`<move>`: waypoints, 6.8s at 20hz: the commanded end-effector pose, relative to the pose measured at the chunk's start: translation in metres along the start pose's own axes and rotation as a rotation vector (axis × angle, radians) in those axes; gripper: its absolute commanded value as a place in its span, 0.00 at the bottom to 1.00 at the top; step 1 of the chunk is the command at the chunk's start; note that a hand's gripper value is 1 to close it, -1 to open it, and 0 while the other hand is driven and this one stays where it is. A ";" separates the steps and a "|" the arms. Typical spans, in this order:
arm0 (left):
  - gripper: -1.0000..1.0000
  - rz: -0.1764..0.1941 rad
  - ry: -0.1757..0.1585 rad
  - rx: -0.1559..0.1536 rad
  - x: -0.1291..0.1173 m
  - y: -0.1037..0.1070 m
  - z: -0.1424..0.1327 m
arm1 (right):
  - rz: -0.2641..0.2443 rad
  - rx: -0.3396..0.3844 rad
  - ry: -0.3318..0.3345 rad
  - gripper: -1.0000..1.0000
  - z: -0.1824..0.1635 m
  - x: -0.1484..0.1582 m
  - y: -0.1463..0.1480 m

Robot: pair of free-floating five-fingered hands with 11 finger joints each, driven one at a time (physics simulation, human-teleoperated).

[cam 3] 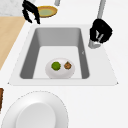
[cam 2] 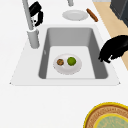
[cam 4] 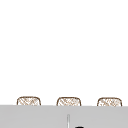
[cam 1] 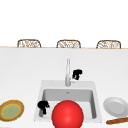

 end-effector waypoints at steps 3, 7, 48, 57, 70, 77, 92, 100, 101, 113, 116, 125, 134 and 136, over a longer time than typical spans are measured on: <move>0.50 0.000 0.000 0.000 0.000 0.000 0.000 | -0.045 -0.020 -0.071 1.00 0.001 -0.019 0.019; 0.50 0.000 0.000 0.000 0.000 0.000 0.000 | -0.053 -0.023 -0.092 1.00 -0.004 -0.023 0.025; 0.50 0.000 0.000 0.000 0.000 0.000 0.000 | -0.022 -0.112 -0.027 0.00 0.049 -0.048 -0.025; 0.50 0.000 0.000 0.000 0.000 0.000 0.000 | -0.037 -0.170 0.030 0.00 0.093 -0.053 -0.006; 0.50 0.000 0.000 0.000 0.000 0.000 0.000 | 0.008 -0.106 0.077 0.00 0.170 -0.037 0.039; 0.50 0.000 0.000 0.000 0.000 0.000 0.000 | 0.045 -0.077 0.093 0.00 0.213 -0.018 0.065; 0.50 0.000 0.000 0.000 0.000 0.000 0.000 | -0.025 0.089 0.091 0.00 0.305 0.022 0.117; 0.50 0.000 0.000 0.000 0.000 0.000 0.000 | -0.049 0.226 0.107 0.00 0.353 0.043 0.136; 0.50 0.000 0.000 0.000 0.000 0.000 0.000 | -0.053 0.241 0.110 0.00 0.358 0.045 0.139; 0.50 0.000 0.000 0.000 0.000 0.000 0.000 | -0.061 0.236 0.121 0.00 0.422 0.074 0.188; 0.50 0.000 0.000 0.000 0.000 0.000 0.000 | -0.061 0.240 0.117 0.00 0.434 0.080 0.197; 0.50 0.000 0.000 0.000 0.000 0.000 0.000 | -0.090 0.275 0.112 0.00 0.443 0.080 0.189; 0.50 0.000 0.000 0.000 0.000 0.000 0.000 | -0.041 0.163 0.123 0.00 0.492 0.097 0.175; 0.50 0.000 0.000 0.000 0.000 0.000 0.000 | -0.023 0.126 0.120 0.00 0.502 0.101 0.175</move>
